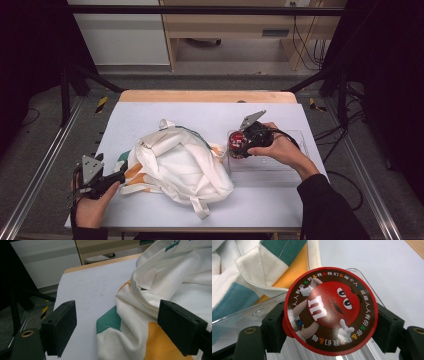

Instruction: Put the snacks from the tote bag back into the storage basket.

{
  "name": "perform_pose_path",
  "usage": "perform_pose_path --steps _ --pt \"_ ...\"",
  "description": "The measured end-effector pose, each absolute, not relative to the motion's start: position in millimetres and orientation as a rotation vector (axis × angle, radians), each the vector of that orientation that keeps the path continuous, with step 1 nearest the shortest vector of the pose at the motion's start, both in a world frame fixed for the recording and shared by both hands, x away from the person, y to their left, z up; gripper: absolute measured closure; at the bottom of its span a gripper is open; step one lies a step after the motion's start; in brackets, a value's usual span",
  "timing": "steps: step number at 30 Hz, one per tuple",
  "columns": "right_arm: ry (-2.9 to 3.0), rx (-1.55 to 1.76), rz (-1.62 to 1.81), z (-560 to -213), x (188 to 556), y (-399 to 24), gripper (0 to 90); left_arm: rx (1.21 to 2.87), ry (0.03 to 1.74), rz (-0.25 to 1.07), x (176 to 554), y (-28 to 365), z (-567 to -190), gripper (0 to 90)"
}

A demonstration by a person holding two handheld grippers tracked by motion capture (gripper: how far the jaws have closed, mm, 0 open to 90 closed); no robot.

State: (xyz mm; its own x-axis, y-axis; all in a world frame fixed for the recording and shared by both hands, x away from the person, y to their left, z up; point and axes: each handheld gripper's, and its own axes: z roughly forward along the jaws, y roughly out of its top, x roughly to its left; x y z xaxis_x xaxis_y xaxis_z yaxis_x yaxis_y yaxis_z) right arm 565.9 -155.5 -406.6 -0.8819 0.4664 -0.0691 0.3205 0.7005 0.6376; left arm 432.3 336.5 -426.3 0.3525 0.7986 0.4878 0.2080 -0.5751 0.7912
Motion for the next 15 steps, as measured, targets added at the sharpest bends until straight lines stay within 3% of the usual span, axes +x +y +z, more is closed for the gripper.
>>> perform_pose_path --steps 15 --pt "2.693 0.645 0.938 -414.8 565.0 -155.9 25.7 1.995 0.872 1.214 432.3 336.4 -426.3 15.7"
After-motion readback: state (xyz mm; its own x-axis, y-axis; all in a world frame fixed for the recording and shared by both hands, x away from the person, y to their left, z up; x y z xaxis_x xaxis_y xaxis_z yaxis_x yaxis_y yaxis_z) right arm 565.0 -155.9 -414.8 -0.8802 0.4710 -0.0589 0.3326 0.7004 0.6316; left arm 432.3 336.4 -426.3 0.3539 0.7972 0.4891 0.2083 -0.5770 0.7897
